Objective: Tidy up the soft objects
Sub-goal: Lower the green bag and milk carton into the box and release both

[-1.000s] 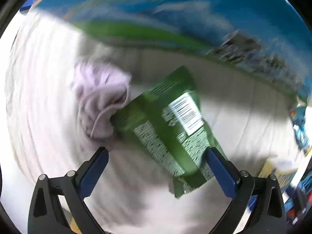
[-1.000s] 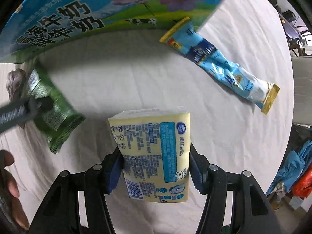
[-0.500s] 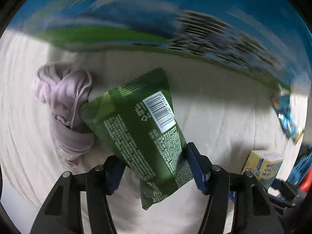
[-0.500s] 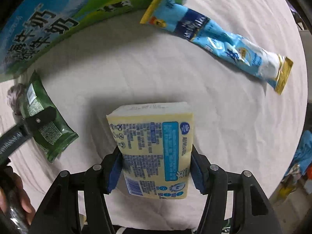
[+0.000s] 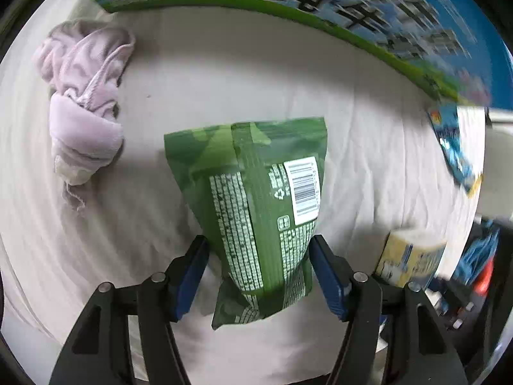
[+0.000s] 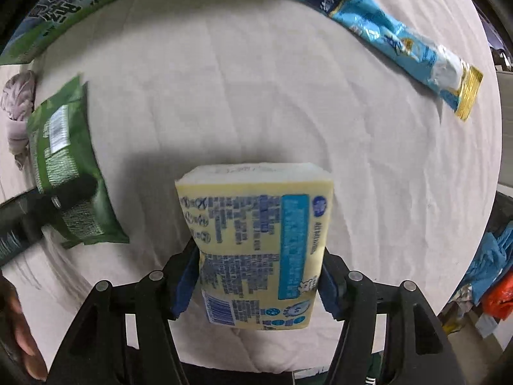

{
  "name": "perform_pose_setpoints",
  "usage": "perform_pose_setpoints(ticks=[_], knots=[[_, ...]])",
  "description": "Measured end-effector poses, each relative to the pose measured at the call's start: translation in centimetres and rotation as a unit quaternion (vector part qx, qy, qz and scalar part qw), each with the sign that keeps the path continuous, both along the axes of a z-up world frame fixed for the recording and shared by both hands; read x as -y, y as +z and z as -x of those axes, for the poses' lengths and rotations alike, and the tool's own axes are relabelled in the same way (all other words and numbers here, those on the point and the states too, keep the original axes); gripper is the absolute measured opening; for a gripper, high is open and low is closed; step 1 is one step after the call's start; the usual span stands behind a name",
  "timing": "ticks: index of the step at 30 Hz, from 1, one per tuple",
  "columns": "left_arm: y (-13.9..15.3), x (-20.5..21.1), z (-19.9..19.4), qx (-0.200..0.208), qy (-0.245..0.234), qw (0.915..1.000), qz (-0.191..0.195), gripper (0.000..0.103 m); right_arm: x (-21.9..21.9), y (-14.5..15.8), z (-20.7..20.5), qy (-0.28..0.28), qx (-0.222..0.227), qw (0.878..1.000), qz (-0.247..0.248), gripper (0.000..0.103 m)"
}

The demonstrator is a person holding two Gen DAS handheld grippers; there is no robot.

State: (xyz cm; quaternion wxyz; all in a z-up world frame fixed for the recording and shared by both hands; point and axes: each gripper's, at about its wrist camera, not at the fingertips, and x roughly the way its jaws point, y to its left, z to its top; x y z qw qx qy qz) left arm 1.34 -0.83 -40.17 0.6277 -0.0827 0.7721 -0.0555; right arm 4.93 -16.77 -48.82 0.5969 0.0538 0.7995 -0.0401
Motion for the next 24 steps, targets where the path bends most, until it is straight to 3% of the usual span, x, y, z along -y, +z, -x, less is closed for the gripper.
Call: perform_pose_setpoints(ticks=[2, 4, 12, 17, 24], knots=[[0.0, 0.4, -0.1, 0.016, -0.003, 0.9998, -0.014, 0.06, -0.2, -0.5, 0.0, -0.005, -0.001, 1.0, -0.003, 0.066], [0.5, 0.1, -0.8, 0.032, -0.014, 0.9992, -0.021, 0.051, -0.5, -1.9, 0.9, -0.013, -0.001, 1.0, -0.008, 0.066], [4.7, 2.5, 0.5, 0.08, -0.048, 0.995, -0.035, 0.046, 1.1, -1.0, 1.5, -0.017, 0.026, 0.999, -0.011, 0.065], [9.2, 2.5, 0.2, 0.122, -0.072, 0.9893, -0.035, 0.046, 0.5, 3.2, 3.2, -0.015, 0.054, 0.998, -0.025, 0.064], [17.2, 1.2, -1.0, 0.218, -0.09, 0.9713, -0.033, 0.046, 0.4, 11.1, 3.3, 0.011, 0.142, 0.989, -0.033, 0.064]])
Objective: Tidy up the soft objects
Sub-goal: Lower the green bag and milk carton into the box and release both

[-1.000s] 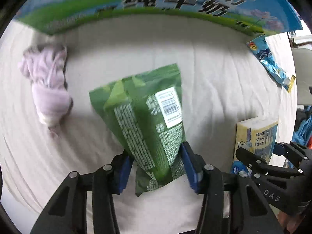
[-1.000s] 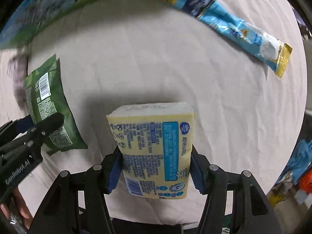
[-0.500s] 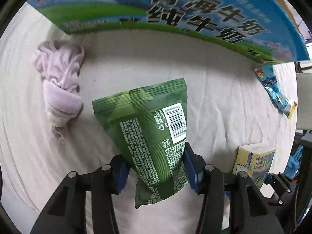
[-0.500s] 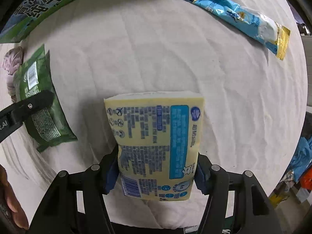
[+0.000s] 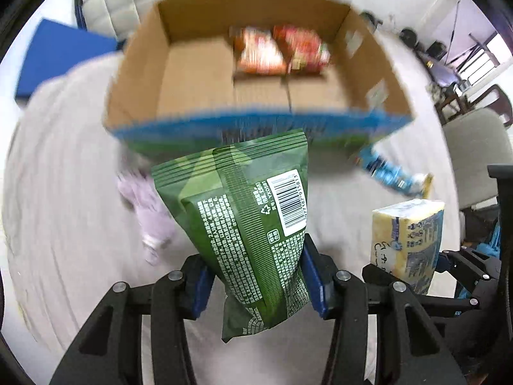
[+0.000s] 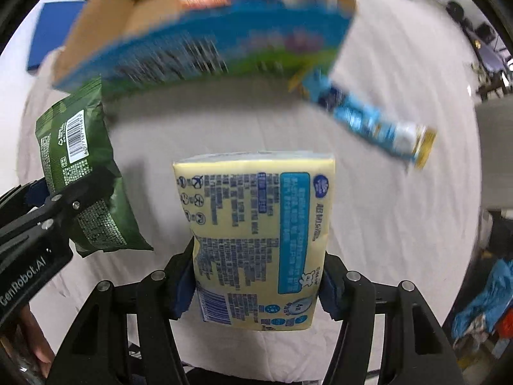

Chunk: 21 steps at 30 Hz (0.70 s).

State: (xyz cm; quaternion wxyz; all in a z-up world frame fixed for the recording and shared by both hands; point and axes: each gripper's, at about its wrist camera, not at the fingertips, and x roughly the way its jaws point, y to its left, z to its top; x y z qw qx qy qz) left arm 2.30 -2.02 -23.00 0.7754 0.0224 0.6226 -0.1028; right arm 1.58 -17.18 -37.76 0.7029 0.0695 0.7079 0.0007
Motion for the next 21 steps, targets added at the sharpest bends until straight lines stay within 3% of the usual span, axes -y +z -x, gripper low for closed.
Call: perform_pose_setpoints(ticks=[5, 11, 17, 21], knots=[[5.9, -2.8, -2.8, 0.04, 0.002, 0.9988, 0.028, 0.046, 0.0, 5.1, -0.4, 0.005, 0.044, 0.999, -0.003, 0.064], [9.2, -2.9, -6.8, 0.08, -0.004, 0.9957, 0.045, 0.046, -0.3, 11.1, -3.8, 0.004, 0.081, 0.996, -0.024, 0.064], [8.8, -3.1, -14.2, 0.084, -0.027, 0.9957, 0.026, 0.046, -0.1, 13.8, -8.3, 0.002, 0.1, 0.995, -0.028, 0.064], [6.0, -3.6, -20.1, 0.038, -0.035, 0.9984, 0.022, 0.046, -0.4, 10.5, -15.4, -0.006, 0.083, 0.996, -0.011, 0.064]])
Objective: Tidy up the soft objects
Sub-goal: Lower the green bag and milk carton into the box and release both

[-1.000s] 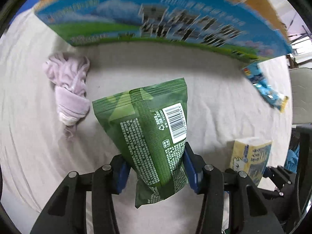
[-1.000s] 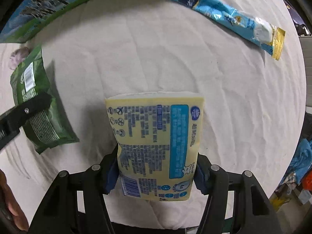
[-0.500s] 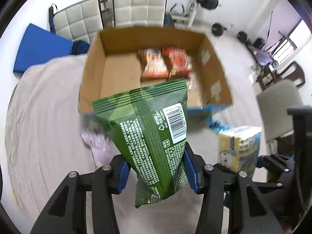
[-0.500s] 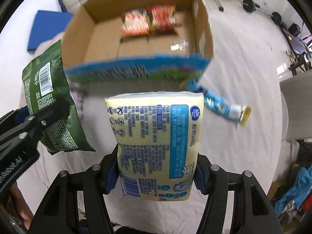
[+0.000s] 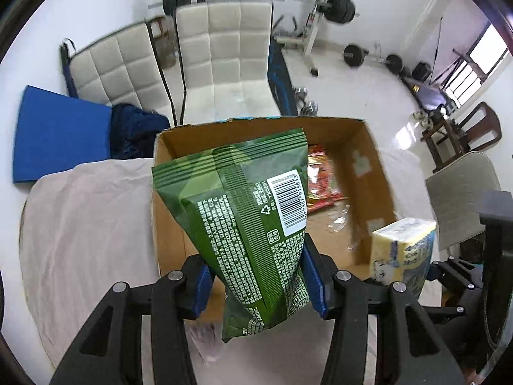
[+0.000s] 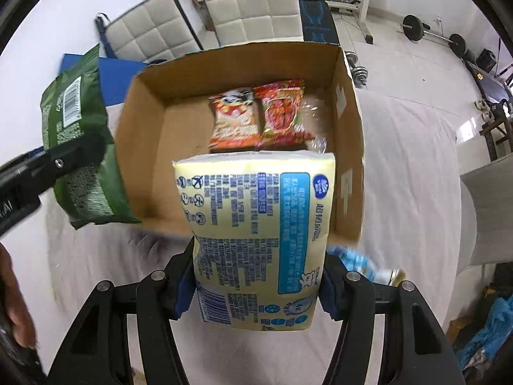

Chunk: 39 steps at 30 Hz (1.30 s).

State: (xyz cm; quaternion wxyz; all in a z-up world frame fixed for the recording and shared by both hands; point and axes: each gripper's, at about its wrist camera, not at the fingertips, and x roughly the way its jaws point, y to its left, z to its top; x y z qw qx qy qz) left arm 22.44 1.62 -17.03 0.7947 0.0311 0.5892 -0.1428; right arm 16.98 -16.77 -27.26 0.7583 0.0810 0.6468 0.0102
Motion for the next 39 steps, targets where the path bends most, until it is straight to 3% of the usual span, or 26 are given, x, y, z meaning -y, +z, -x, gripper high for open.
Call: perform_pose_setpoints(ticks=[4, 10, 19, 27, 30, 33, 35, 39], knots=[[-3.5, 0.1, -4.3, -0.04, -0.011, 0.999, -0.018, 0.046, 0.4, -4.7, -4.0, -0.01, -0.04, 0.999, 0.008, 0.064], [-8.7, 0.7, -9.1, -0.083, -0.026, 0.9947, -0.055, 0.046, 0.0, -9.2, -7.0, -0.005, -0.079, 0.996, 0.037, 0.064], [-13.6, 0.5, -11.9, -0.122, -0.019, 0.9899, -0.07, 0.047, -1.1, -12.3, -8.9, 0.001, -0.127, 0.99, 0.062, 0.065], [-14.1, 0.8, -13.1, -0.135, -0.021, 0.9889, -0.059, 0.048, -1.4, -14.9, -10.1, 0.007, -0.15, 0.987, 0.06, 0.065], [-13.5, 0.2, -13.3, -0.155, -0.005, 0.9875, -0.027, 0.049, -1.5, -14.8, -10.1, 0.004, -0.156, 0.986, 0.053, 0.065], [-12.2, -0.3, -13.1, -0.146, 0.003, 0.9891, -0.022, 0.058, -1.1, -14.4, -10.5, -0.001, -0.153, 0.987, 0.049, 0.069], [-11.1, -0.5, -12.7, -0.14, 0.005, 0.9899, -0.017, 0.058, -0.8, -13.3, -10.4, -0.006, -0.146, 0.988, 0.055, 0.074], [-9.0, -0.9, -11.2, -0.126, 0.012, 0.992, -0.004, 0.058, -0.6, -10.9, -10.4, -0.014, -0.13, 0.99, 0.053, 0.075]])
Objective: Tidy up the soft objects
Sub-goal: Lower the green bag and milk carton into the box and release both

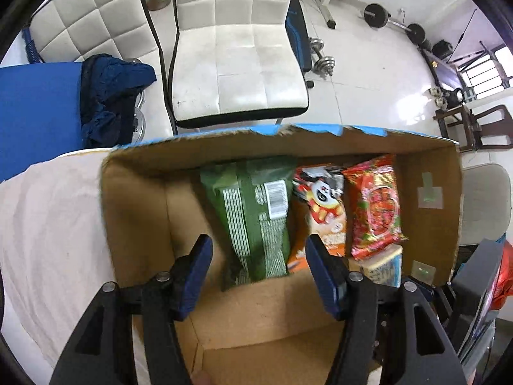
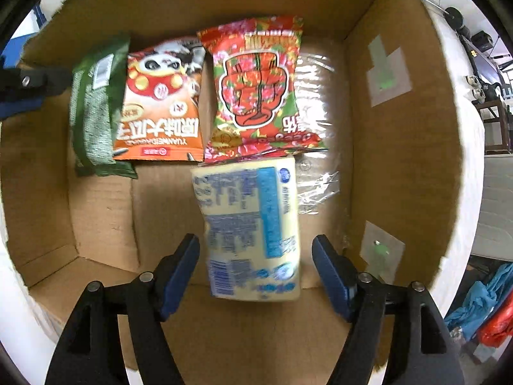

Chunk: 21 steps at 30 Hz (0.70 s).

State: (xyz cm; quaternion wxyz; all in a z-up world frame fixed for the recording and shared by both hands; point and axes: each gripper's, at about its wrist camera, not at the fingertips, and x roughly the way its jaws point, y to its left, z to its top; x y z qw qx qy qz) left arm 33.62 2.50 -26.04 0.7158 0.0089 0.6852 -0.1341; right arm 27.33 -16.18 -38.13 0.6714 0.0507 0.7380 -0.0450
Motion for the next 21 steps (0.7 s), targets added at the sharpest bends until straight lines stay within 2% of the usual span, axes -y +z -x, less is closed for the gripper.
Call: perform_pose_setpoints(ticks=[2, 6, 7, 9, 10, 11, 13, 16, 21], knots=[[0.9, -0.2, 1.0, 0.012, 0.003, 0.9999, 0.005, 0.058, 0.1, 1.1, 0.1, -0.002, 0.01, 1.0, 0.002, 0.077], [2.8, -0.8, 4.3, 0.049, 0.028, 0.9983, 0.015, 0.058, 0.3, 3.6, 0.8, -0.008, 0.038, 0.999, 0.0, 0.097], [2.9, -0.9, 4.9, 0.054, 0.03, 0.998, 0.013, 0.059, 0.3, 4.1, 1.0, -0.01, 0.044, 0.999, -0.002, 0.098], [3.3, -0.8, 6.8, 0.068, 0.03, 0.9972, 0.006, 0.074, 0.4, 5.2, 1.7, -0.015, 0.058, 0.998, -0.001, 0.098], [3.5, -0.8, 7.7, 0.076, 0.03, 0.9966, 0.002, 0.084, 0.4, 5.9, 2.0, -0.016, 0.069, 0.997, 0.001, 0.099], [3.7, -0.7, 8.6, 0.084, 0.029, 0.996, 0.0, 0.088, 0.4, 6.5, 2.3, -0.017, 0.078, 0.997, 0.002, 0.1], [3.9, -0.7, 10.0, 0.089, 0.031, 0.9955, 0.005, 0.089, 0.5, 7.6, 2.9, -0.019, 0.1, 0.995, 0.004, 0.103], [4.5, -1.2, 11.7, 0.094, 0.042, 0.9945, 0.019, 0.099, 0.4, 9.4, 4.3, -0.015, 0.125, 0.992, 0.009, 0.103], [6.7, -1.9, 14.2, 0.132, 0.056, 0.9894, 0.02, 0.099, -1.2, 9.6, 6.3, -0.014, 0.159, 0.987, 0.011, 0.103]])
